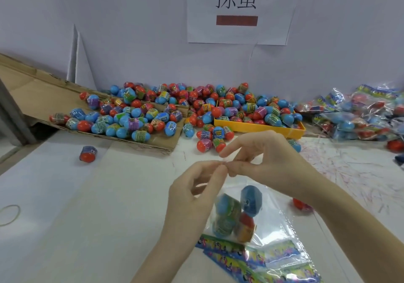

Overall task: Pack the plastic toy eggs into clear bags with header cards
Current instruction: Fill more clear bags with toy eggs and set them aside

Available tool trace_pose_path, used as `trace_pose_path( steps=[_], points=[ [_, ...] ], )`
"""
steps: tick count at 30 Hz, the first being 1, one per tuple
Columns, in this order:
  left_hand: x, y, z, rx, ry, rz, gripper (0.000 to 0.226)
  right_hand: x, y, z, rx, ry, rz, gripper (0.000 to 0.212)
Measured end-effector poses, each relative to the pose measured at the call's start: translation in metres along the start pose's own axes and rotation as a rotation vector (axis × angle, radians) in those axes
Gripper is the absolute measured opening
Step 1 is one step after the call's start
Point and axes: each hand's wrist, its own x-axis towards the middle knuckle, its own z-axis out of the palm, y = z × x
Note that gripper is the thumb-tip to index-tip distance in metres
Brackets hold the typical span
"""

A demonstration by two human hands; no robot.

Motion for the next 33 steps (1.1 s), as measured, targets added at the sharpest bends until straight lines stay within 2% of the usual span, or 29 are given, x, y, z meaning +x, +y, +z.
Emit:
trace_pose_path(
  steps=[1, 3, 6, 8, 11, 15, 21, 26, 33],
  points=[
    [0.002, 0.0, 0.0, 0.024, 0.028, 0.03, 0.012, -0.001, 0.0, 0.001, -0.019, 0.02, -0.005, 0.021],
    [0.003, -0.002, 0.0, 0.04, 0.066, 0.059, 0.019, -0.006, -0.001, 0.005, -0.125, 0.115, -0.08, 0.025],
    [0.003, -0.001, 0.0, -0.014, 0.068, 0.041, 0.023, -0.014, 0.002, 0.015, -0.535, 0.446, -0.381, 0.02],
    [0.002, -0.001, 0.0, -0.065, 0.063, 0.021, 0.024, -0.016, 0.005, 0.019, -0.686, 0.549, -0.515, 0.011],
    [0.001, -0.001, 0.0, -0.056, 0.039, 0.03, 0.027, -0.017, 0.007, 0.02, -0.79, 0.543, -0.556, 0.015],
    [-0.002, -0.001, 0.0, 0.124, 0.043, 0.131, 0.031, -0.017, 0.002, 0.02, -0.945, 0.524, -0.582, 0.025],
    [-0.006, 0.001, 0.002, 0.261, 0.093, 0.203, 0.036, -0.016, -0.004, 0.016, -1.134, 0.551, -0.719, 0.022],
    [-0.006, 0.002, 0.001, 0.276, 0.087, 0.206, 0.038, -0.013, -0.002, 0.015, -1.131, 0.549, -0.76, 0.024],
    [-0.008, 0.002, 0.002, 0.282, 0.081, 0.205, 0.034, -0.012, 0.006, 0.018, -1.038, 0.576, -0.713, 0.032]
  ],
)
